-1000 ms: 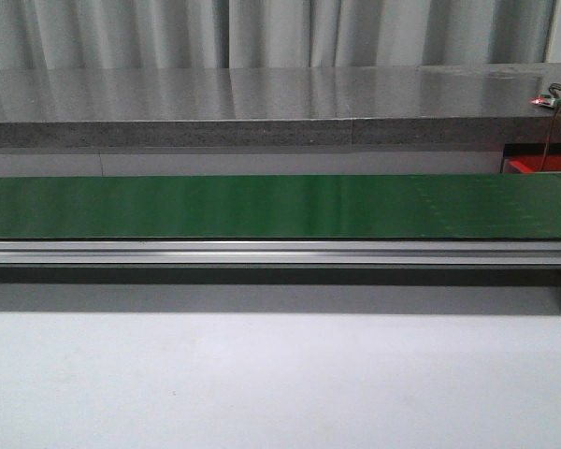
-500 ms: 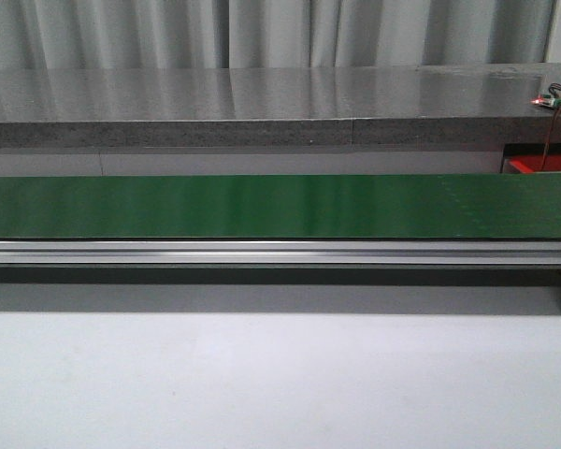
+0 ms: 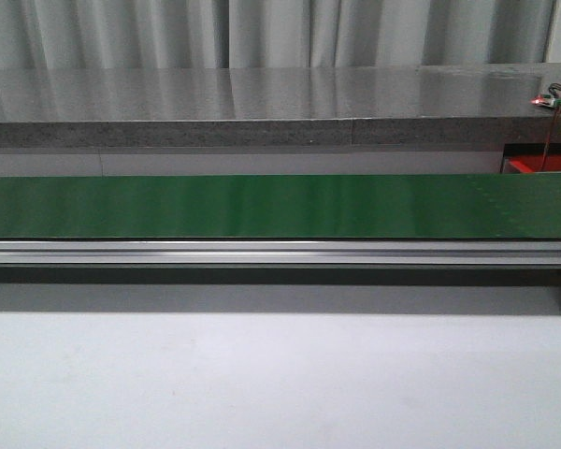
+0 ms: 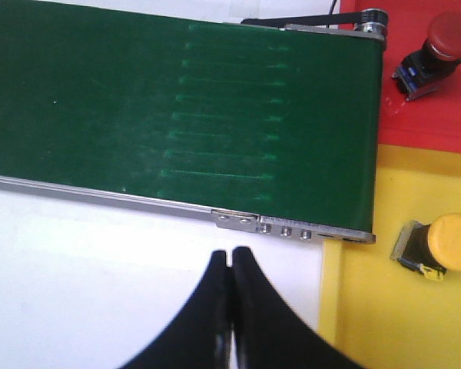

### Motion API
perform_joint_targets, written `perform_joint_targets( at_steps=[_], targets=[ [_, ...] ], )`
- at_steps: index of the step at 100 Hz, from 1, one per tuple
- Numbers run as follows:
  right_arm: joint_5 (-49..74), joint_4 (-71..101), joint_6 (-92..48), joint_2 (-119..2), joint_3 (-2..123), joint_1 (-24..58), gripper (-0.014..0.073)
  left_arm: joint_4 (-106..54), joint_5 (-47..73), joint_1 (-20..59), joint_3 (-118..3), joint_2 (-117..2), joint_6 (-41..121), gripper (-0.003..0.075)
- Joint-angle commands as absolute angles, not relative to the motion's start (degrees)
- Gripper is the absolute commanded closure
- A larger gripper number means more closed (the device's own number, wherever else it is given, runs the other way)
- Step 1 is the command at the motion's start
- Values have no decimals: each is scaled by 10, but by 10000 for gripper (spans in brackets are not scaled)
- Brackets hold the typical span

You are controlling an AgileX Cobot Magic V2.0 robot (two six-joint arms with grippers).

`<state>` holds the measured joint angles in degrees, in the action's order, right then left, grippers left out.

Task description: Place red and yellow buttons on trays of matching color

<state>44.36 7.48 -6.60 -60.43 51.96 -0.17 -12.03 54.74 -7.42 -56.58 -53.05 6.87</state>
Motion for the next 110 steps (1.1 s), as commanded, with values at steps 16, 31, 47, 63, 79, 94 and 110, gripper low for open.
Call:
perform_joint_targets(
  at_steps=[16,31,47,63,79,94,110],
  targets=[
    [413,76,-70,-593,533,-3,666,-134,521,-71,-579,-525,69,740],
    [413,76,-70,-593,533,-3,666,-117,546,-71,-579,-525,70,739],
    [413,76,-70,-593,533,-3,666,-75,535,-76,-579,-525,53,739],
    [413,76,-70,-593,533,-3,666,-48,537,-82,-579,-525,41,738],
    [413,76,-70,-593,533,-3,666,-46,520,-118,-579,-525,37,738],
    [413,76,-70,-593,533,-3,666,-43,521,-174,-579,-530,37,738],
    [413,76,-70,-593,533,-3,666,-44,510,-218,-579,-553,37,738]
  ],
)
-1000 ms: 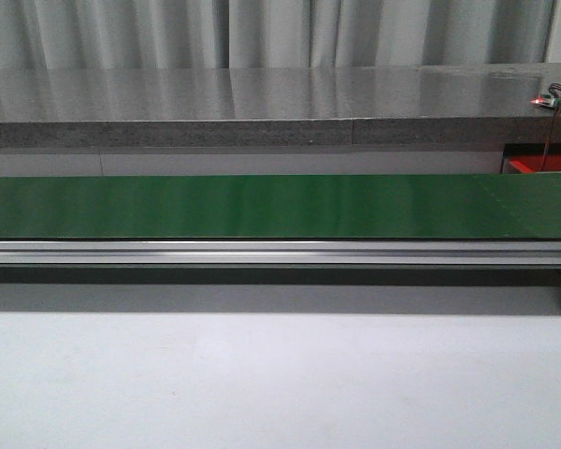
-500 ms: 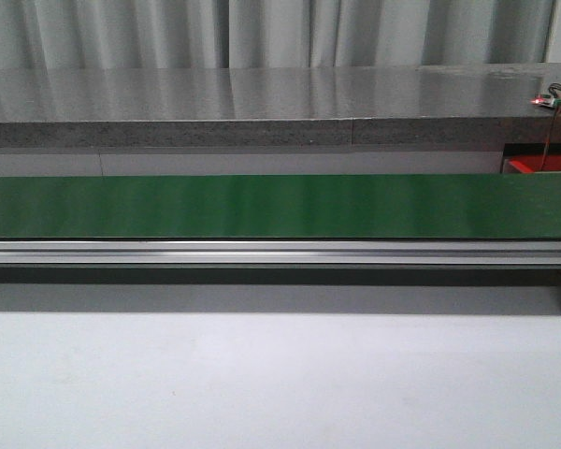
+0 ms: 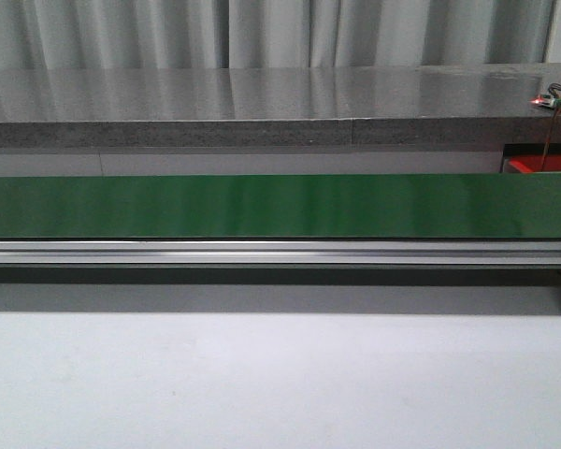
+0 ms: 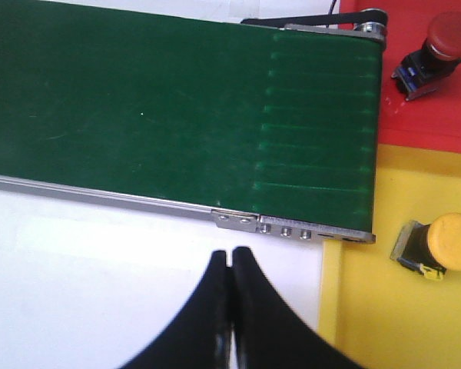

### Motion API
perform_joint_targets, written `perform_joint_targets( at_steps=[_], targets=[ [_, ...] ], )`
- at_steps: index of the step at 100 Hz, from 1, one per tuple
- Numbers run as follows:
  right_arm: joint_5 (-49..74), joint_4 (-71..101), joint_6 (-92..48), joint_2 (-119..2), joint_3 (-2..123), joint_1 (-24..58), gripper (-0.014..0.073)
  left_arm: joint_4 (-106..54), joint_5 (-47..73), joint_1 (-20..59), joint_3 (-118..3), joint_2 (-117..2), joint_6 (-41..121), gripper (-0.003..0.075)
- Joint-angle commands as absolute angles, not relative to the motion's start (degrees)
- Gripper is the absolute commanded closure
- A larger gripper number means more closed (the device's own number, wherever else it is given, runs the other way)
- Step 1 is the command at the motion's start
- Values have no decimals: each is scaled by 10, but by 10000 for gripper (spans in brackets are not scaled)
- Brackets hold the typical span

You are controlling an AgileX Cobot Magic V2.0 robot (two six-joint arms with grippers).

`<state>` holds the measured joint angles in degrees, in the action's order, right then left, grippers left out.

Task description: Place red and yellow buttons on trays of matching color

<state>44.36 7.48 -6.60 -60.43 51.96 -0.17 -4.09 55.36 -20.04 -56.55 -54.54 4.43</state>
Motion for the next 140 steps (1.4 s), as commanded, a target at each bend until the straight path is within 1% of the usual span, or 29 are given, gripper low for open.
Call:
perform_joint_targets(
  at_steps=[1,7,14,19,26,31,38,45,50,55,67,86,110,140],
  targets=[
    [413,76,-70,-593,533,-3,666,-45,508,-219,-579,-555,37,738],
    [413,76,-70,-593,533,-3,666,-46,496,-229,-579,-565,37,734],
    [413,76,-70,-593,533,-3,666,-56,484,-240,-579,-579,37,694],
    [413,76,-70,-593,533,-3,666,-66,478,-246,-579,-589,37,640],
    [413,76,-70,-593,533,-3,666,-80,474,-252,-579,-602,37,540],
    [413,76,-70,-593,533,-3,666,-83,472,-253,-579,-609,37,454],
    [413,76,-70,-593,533,-3,666,-83,463,-253,-579,-619,37,359],
    [413,76,-70,-593,533,-3,666,-83,448,-253,-579,-628,34,288],
    [413,76,-70,-593,533,-3,666,-83,439,-255,-579,-636,23,258],
    [413,76,-70,-593,533,-3,666,-83,439,-257,-581,-645,19,246],
    [413,76,-70,-593,533,-3,666,-84,441,-259,-591,-675,19,246],
    [413,76,-70,-593,533,-3,666,-83,439,-259,-637,-737,4,246],
    [413,76,-70,-593,533,-3,666,-83,494,-259,-750,-857,3,246],
    [413,76,-70,-593,533,-3,666,-81,528,-259,-879,-1001,3,246]
  ],
)
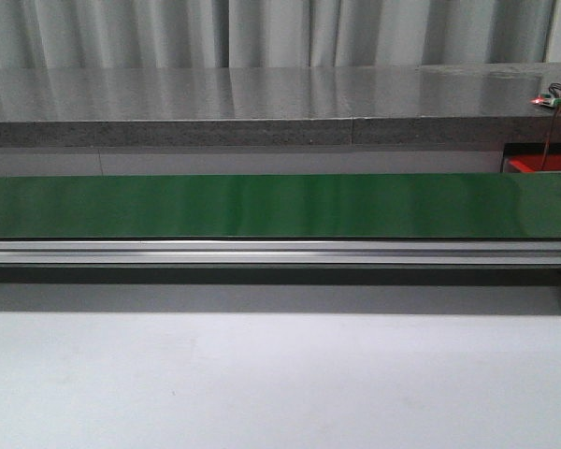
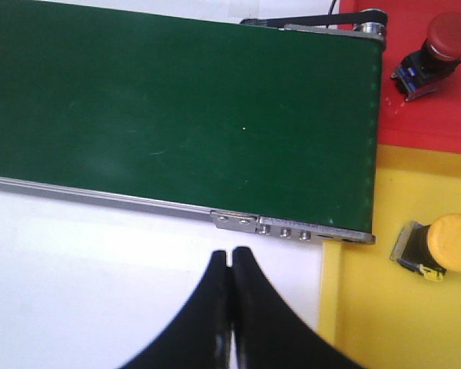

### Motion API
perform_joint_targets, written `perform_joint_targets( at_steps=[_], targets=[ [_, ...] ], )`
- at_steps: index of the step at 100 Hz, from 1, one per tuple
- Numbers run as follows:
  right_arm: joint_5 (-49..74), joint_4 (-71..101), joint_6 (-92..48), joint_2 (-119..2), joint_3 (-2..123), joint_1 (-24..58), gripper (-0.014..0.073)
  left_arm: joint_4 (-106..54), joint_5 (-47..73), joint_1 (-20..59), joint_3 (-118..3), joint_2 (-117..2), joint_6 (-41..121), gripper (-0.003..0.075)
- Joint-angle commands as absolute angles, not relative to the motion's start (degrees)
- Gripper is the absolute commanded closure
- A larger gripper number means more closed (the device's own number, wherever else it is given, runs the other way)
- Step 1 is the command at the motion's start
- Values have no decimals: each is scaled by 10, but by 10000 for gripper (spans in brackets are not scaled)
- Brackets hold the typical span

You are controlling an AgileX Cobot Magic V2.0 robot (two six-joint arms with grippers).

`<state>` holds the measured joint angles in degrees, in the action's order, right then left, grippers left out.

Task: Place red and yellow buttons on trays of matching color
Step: 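Lower the left gripper onto a yellow-capped button on the table, grasp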

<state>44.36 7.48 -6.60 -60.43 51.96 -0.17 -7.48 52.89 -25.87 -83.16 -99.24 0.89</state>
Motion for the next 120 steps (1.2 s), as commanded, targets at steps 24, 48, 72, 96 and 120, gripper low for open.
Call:
perform_joint_targets(
  at_steps=[24,48,72,96,120],
  targets=[
    [413,76,-70,-593,533,-3,666,-83,549,-259,-931,-1081,3,246],
    [413,76,-70,-593,533,-3,666,-77,539,-259,-935,-1118,3,246],
    [413,76,-70,-593,533,-3,666,-76,515,-259,-935,-1138,3,246],
    [413,76,-70,-593,533,-3,666,-73,515,-259,-935,-1142,3,349],
    [413,76,-70,-593,533,-3,666,-73,515,-259,-935,-1142,3,529]
  ],
)
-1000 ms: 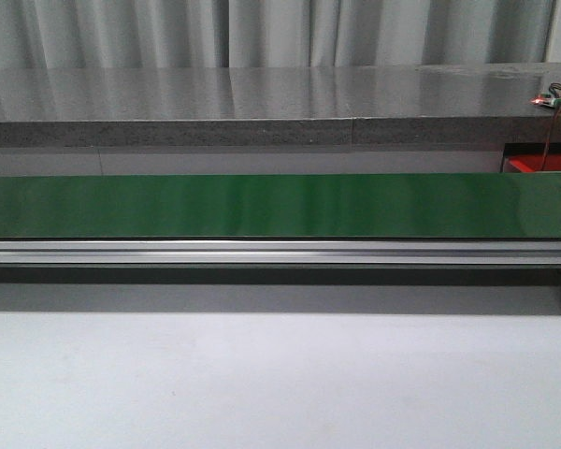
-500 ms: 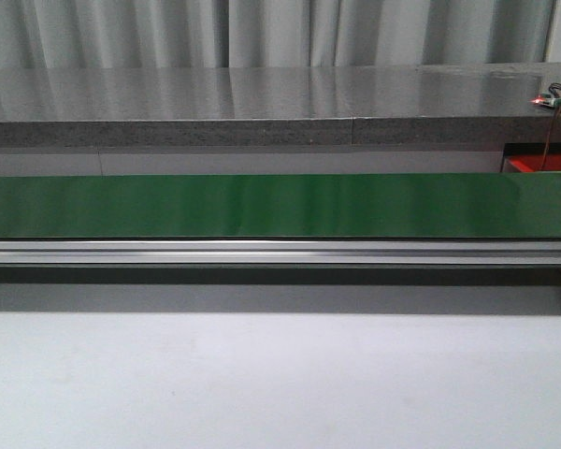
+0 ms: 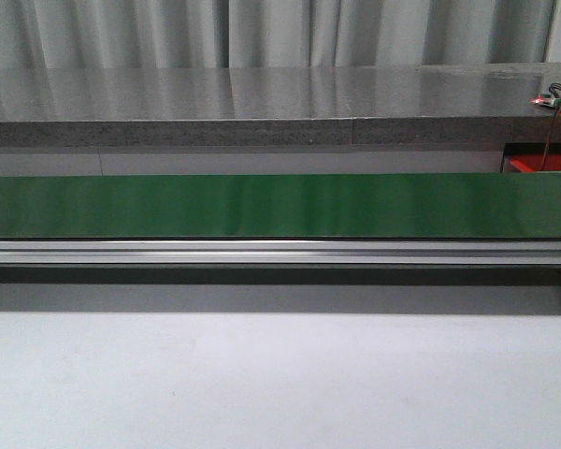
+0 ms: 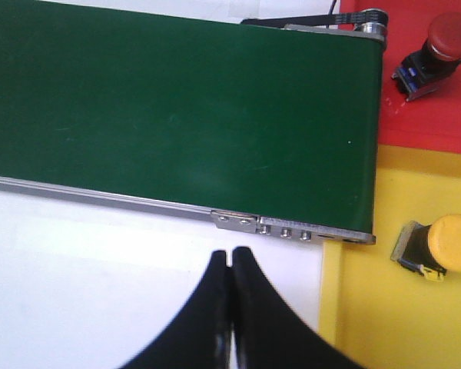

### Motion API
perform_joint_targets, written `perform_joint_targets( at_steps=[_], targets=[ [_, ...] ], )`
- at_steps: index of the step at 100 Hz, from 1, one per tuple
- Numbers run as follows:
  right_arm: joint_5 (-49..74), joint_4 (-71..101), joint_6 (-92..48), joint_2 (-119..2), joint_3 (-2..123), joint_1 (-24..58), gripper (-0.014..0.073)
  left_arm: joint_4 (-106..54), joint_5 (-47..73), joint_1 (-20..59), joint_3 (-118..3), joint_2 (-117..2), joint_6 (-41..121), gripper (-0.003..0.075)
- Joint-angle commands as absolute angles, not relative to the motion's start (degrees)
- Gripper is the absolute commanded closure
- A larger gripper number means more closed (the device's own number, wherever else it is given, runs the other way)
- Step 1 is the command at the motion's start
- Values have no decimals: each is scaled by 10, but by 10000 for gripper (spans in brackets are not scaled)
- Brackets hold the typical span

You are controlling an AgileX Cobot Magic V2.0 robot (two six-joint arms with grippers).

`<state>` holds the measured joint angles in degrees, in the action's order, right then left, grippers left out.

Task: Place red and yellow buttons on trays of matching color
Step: 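Lower the left gripper onto a yellow-capped button on the table, grasp, then set the yellow button on the near end of the belt, open left gripper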

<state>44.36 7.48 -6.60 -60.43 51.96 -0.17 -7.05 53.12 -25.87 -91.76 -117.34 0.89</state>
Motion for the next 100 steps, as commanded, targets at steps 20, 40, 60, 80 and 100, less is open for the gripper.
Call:
perform_joint_targets(
  at_steps=[20,40,60,80,100],
  targets=[
    [413,76,-70,-593,533,-3,666,-73,527,-259,-950,-1136,3,561],
    [413,76,-70,-593,533,-3,666,-73,569,-259,-990,-1097,6,561],
    [413,76,-70,-593,533,-3,666,-73,588,-256,-993,-1041,11,561],
    [413,76,-70,-593,533,-3,666,-74,634,-232,-993,-1003,25,561],
    [413,76,-70,-593,533,-3,666,-74,652,-173,-993,-1003,39,561]
  ],
)
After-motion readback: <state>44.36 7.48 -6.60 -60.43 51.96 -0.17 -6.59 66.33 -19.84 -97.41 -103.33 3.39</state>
